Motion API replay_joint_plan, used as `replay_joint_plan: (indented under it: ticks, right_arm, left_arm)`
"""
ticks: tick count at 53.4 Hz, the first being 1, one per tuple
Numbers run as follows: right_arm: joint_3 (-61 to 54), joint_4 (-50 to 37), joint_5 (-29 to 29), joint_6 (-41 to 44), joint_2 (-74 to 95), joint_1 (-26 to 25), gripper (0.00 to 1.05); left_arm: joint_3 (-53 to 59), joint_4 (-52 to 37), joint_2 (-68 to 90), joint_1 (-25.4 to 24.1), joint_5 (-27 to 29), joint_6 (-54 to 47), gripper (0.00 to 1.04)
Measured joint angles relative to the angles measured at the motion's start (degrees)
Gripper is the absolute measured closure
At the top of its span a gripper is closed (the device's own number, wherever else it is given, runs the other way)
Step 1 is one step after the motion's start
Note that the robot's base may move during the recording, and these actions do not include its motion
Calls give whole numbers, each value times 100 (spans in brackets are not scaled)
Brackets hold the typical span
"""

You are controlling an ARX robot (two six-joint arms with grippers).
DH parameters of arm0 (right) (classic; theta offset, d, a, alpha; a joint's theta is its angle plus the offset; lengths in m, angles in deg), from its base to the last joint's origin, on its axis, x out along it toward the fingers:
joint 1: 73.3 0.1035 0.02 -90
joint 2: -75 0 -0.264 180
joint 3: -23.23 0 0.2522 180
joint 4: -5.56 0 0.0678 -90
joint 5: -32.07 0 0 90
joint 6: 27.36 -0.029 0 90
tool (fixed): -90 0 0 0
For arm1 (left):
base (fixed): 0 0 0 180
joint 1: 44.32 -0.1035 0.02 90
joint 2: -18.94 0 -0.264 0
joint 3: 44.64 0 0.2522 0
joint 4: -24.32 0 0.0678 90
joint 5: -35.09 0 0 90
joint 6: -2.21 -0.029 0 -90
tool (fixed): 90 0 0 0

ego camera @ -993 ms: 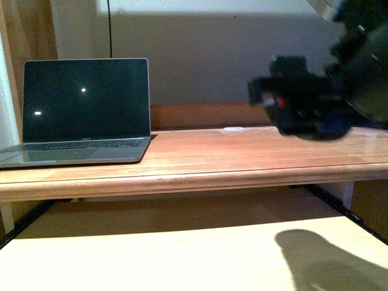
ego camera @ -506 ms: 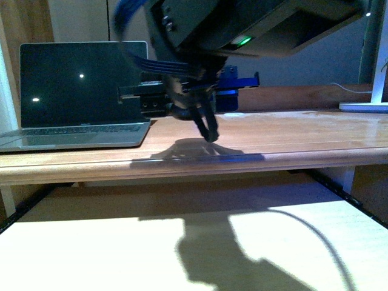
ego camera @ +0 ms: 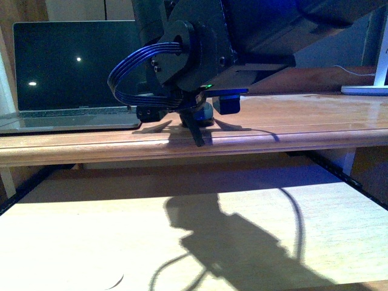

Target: Place mouse

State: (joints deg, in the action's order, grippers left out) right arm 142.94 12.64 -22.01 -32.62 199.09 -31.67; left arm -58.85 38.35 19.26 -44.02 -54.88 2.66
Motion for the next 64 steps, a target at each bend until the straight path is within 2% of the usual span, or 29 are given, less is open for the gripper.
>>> replay_joint_plan:
  ticks: [2, 10, 18, 23, 24, 29, 31, 40, 45, 47, 50, 53, 58, 60, 64]
  right_arm:
    - [-243, -269, -149, -77, -157, -28, 6]
    - [-1272, -1237, -697, -184, -990, -282, 7]
    - [-2573, -1961, -1692, -151, -2227, -728, 7]
    - [-3611, -2326, -2752, -109, -3121, -1128, 7]
    - [-3679, -2345, -2824, -105, -3176, -1180, 7]
    - [-4905, -2658, -4118, -22, -4000, -1672, 7]
    - [-5235, -2721, -4389, -4, -4183, -1827, 7]
    - [-7560, -3462, -6935, 417, -5180, -3379, 7]
    - [-8400, -3560, -8362, 525, -5587, -4207, 7]
    - [-8572, -3591, -8756, 527, -5698, -4459, 7]
    - [-8843, -3473, -9462, 645, -5912, -4944, 7]
    - [-9038, -2951, -10063, 994, -6100, -5383, 7]
    - [-9099, -1637, -11210, 1893, -6373, -6054, 7]
    - [-9036, -1056, -11379, 2280, -6406, -6203, 7]
    - [-8935, -33, -11355, 3038, -6404, -6290, 7]
  left_arm:
    - [0, 0, 0, 0, 0, 0, 8]
    - [0, 0, 0, 0, 0, 0, 8]
    - [0, 0, 0, 0, 0, 0, 8]
    - [0, 0, 0, 0, 0, 0, 8]
    - [0, 0, 0, 0, 0, 0, 8]
    - [0, 0, 0, 0, 0, 0, 8]
    - [0, 0, 0, 0, 0, 0, 8]
    - [0, 0, 0, 0, 0, 0, 8]
    - [0, 0, 0, 0, 0, 0, 8]
    - [0, 0, 0, 0, 0, 0, 8]
    - [0, 0, 0, 0, 0, 0, 8]
    - [0, 0, 0, 0, 0, 0, 8]
    - [0, 0, 0, 0, 0, 0, 8]
    - [0, 0, 0, 0, 0, 0, 8]
    - [0, 0, 0, 0, 0, 0, 8]
